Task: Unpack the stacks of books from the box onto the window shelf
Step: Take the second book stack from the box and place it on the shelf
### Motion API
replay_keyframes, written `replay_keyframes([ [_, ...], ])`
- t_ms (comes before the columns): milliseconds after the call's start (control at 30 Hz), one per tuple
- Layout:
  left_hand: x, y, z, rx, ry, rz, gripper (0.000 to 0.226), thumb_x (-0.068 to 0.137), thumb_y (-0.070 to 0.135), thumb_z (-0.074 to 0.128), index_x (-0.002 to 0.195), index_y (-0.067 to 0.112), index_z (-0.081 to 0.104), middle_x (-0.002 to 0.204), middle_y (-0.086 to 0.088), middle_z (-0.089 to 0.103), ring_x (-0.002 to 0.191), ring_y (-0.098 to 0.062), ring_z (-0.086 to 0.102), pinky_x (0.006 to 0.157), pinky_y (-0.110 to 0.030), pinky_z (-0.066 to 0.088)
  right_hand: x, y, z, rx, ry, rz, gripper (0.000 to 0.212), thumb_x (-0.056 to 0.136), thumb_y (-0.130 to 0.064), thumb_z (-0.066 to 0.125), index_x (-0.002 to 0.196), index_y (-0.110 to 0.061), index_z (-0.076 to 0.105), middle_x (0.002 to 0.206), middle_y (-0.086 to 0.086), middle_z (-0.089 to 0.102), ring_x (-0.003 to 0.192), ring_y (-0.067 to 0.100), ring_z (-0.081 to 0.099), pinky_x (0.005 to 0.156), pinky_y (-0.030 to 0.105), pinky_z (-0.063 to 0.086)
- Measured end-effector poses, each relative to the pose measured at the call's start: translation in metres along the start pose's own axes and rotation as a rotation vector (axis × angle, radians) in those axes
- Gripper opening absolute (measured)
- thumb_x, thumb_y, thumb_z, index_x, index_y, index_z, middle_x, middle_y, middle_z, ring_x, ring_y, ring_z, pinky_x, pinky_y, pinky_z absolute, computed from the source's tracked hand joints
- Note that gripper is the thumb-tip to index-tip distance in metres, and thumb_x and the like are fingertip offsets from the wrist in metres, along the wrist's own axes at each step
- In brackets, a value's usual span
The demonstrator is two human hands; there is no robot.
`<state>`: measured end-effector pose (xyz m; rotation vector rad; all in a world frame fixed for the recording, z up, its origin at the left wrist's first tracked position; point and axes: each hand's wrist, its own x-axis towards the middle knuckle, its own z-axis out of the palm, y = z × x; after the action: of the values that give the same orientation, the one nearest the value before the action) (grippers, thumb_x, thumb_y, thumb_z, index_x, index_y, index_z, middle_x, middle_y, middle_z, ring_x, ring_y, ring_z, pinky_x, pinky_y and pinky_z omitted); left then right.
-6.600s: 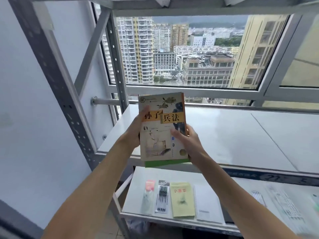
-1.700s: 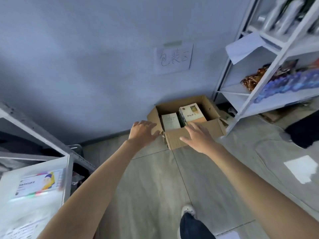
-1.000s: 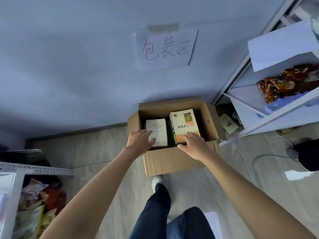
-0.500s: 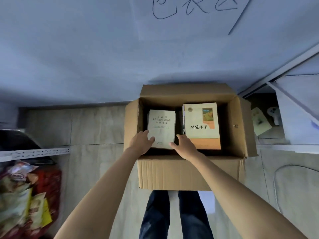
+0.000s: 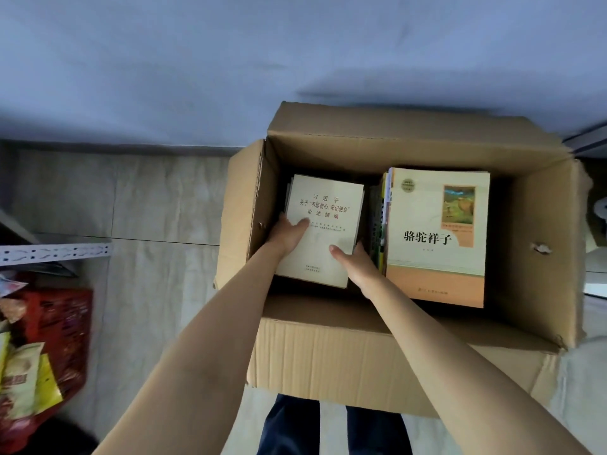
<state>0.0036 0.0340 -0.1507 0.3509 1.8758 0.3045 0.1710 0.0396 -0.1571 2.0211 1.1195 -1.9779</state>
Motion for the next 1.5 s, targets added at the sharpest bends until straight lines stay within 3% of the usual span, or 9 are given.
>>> replay_keyframes([
  [100,0.008,-0.002,0.001,-0.163,0.000,-0.047,0.062,0.093,0.048,0.054,0.143,0.014,0.039,0.138,-0.007,0.056,0.121,-0.029,0.057,0.107,-0.044,0.044,0.012,0.006,0.005,0.118,0.046,0.017,0.066,0.091,-0.036,0.063,0.143,-0.007,0.036,0.141,0.010,0.053,0.126,0.029,0.053,0.107,0.043,0.042],
  [300,-0.002,-0.002,0.004,-0.244,0.004,-0.055,0.059,0.087,0.047,0.062,0.132,0.013,0.049,0.123,-0.006,0.064,0.108,-0.027,0.064,0.097,-0.040,0.051,0.011,0.012,0.001,0.182,0.087,0.016,0.056,0.091,-0.033,0.064,0.137,-0.007,0.045,0.135,0.010,0.058,0.121,0.029,0.057,0.105,0.045,0.045],
  [500,-0.008,-0.022,0.008,-0.415,-0.174,-0.087,0.023,0.086,0.052,0.065,0.089,0.029,0.065,0.084,0.009,0.077,0.063,-0.004,0.072,0.052,-0.020,0.050,0.010,0.007,-0.015,0.152,0.111,0.009,0.052,0.090,-0.033,0.065,0.133,-0.007,0.050,0.133,0.008,0.060,0.117,0.028,0.059,0.096,0.036,0.048],
  [867,-0.055,0.011,-0.019,-0.469,-0.055,0.009,0.065,0.071,0.056,0.078,0.114,0.012,0.058,0.102,-0.005,0.073,0.086,-0.021,0.072,0.066,-0.029,0.057,-0.051,-0.024,-0.025,0.164,0.052,-0.122,0.054,0.089,-0.035,0.067,0.132,-0.010,0.047,0.128,0.004,0.062,0.108,0.019,0.061,0.093,0.031,0.048],
  [967,-0.097,0.028,-0.040,-0.496,-0.089,0.048,0.076,0.066,0.059,0.078,0.120,0.008,0.061,0.104,-0.009,0.075,0.088,-0.027,0.074,0.071,-0.036,0.060,-0.096,-0.044,-0.037,0.237,-0.039,-0.189,0.037,0.087,-0.033,0.070,0.120,-0.022,0.058,0.120,-0.002,0.067,0.102,0.010,0.066,0.082,0.022,0.053],
  [1067,-0.146,0.045,-0.058,-0.595,-0.125,0.135,0.059,0.074,0.050,0.078,0.115,0.009,0.067,0.093,-0.007,0.078,0.079,-0.025,0.076,0.058,-0.031,0.059,-0.148,-0.071,-0.048,0.255,-0.083,-0.223,0.017,0.084,-0.034,0.072,0.098,-0.026,0.066,0.107,-0.005,0.072,0.092,0.007,0.070,0.076,0.024,0.056],
  [1267,-0.256,0.069,-0.111,-0.733,-0.044,0.217,0.056,0.073,0.050,0.079,0.108,0.008,0.070,0.091,-0.008,0.079,0.076,-0.025,0.077,0.055,-0.030,0.059,-0.256,-0.137,-0.051,0.227,-0.149,-0.319,0.016,0.081,-0.030,0.075,0.092,-0.020,0.070,0.086,-0.005,0.075,0.075,0.010,0.072,0.058,0.023,0.058],
  [1400,-0.330,0.068,-0.156,-0.829,0.067,0.273,0.060,0.071,0.051,0.078,0.110,0.007,0.071,0.098,-0.012,0.077,0.089,-0.032,0.075,0.079,-0.045,0.061,-0.327,-0.177,-0.032,0.180,-0.256,-0.414,0.013,0.084,-0.022,0.073,0.094,-0.015,0.068,0.081,-0.002,0.076,0.070,0.014,0.073,0.057,0.024,0.058],
  [1500,-0.384,0.054,-0.192,-0.921,0.122,0.302,0.046,0.074,0.047,0.078,0.099,0.008,0.073,0.087,-0.011,0.078,0.070,-0.027,0.076,0.054,-0.034,0.060,-0.377,-0.196,-0.007,0.113,-0.344,-0.497,0.007,0.085,-0.020,0.071,0.091,-0.017,0.068,0.074,-0.006,0.076,0.062,0.009,0.073,0.049,0.020,0.055],
])
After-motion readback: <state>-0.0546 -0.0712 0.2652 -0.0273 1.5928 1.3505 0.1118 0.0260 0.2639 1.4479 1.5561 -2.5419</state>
